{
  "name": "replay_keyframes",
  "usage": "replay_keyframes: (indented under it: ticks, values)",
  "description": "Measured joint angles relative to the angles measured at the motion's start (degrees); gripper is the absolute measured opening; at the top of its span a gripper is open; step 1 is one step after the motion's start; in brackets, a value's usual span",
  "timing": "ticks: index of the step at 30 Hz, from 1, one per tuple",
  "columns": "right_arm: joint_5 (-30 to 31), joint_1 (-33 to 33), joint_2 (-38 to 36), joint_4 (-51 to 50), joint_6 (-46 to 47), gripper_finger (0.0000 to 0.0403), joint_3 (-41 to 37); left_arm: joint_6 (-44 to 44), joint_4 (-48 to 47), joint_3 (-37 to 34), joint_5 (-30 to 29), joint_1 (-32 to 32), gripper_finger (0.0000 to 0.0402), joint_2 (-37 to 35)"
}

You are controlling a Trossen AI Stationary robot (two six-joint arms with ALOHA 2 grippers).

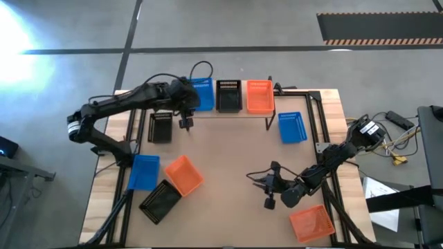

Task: Stack baskets on shelf by color
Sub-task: Stack the right orange bin on top of the orange bin on the shelf

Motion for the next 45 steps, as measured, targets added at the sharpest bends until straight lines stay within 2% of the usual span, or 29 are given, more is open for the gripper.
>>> replay_keyframes:
  ticks: [6, 11, 14, 18, 25, 29, 32, 38, 41, 45]
  values:
    - [-2.03, 0.30, -0.04, -3.27, 1.79, 0.0047, 5.85, -6.12, 1.54, -2.84, 0.42, -3.42, 0.0131, -5.40]
    - [-1.87, 1.62, 0.25, -23.86, 7.13, 0.0047, 17.34, -9.65, 10.40, -11.27, 1.05, -9.15, 0.0130, -9.47]
    - [-0.65, 3.04, 0.86, -39.19, 13.95, 0.0047, 24.34, -11.79, 19.16, -17.73, 1.17, -13.29, 0.0130, -11.60]
    - [-0.61, 5.86, 1.55, -54.72, 25.29, 0.0047, 31.53, -14.80, 32.99, -26.69, 1.39, -19.10, 0.0130, -13.96]
    - [-2.17, 11.55, 2.70, -64.93, 45.59, 0.0047, 38.72, -16.57, 61.07, -40.80, 1.60, -29.86, 0.0130, -13.68]
    - [-9.79, 12.87, 6.47, -69.84, 55.33, 0.0047, 45.09, -16.56, 76.94, -46.77, 1.60, -34.36, 0.0130, -10.54]
    - [-17.98, 13.19, 11.20, -77.61, 63.05, 0.0047, 52.13, -16.56, 84.65, -48.80, 1.62, -35.98, 0.0130, -7.17]
    - [-37.26, 15.30, 20.95, -94.15, 79.68, 0.0051, 64.70, -16.57, 91.13, -49.42, 1.49, -36.19, 0.0130, 0.14]
    - [-41.05, 17.90, 23.10, -94.13, 86.43, 0.0073, 66.62, -16.57, 92.98, -48.88, 1.52, -36.19, 0.0130, 3.44]
    - [-40.00, 21.48, 24.32, -93.86, 95.52, 0.0126, 66.98, -16.55, 95.38, -48.53, 1.54, -36.19, 0.0130, 6.89]
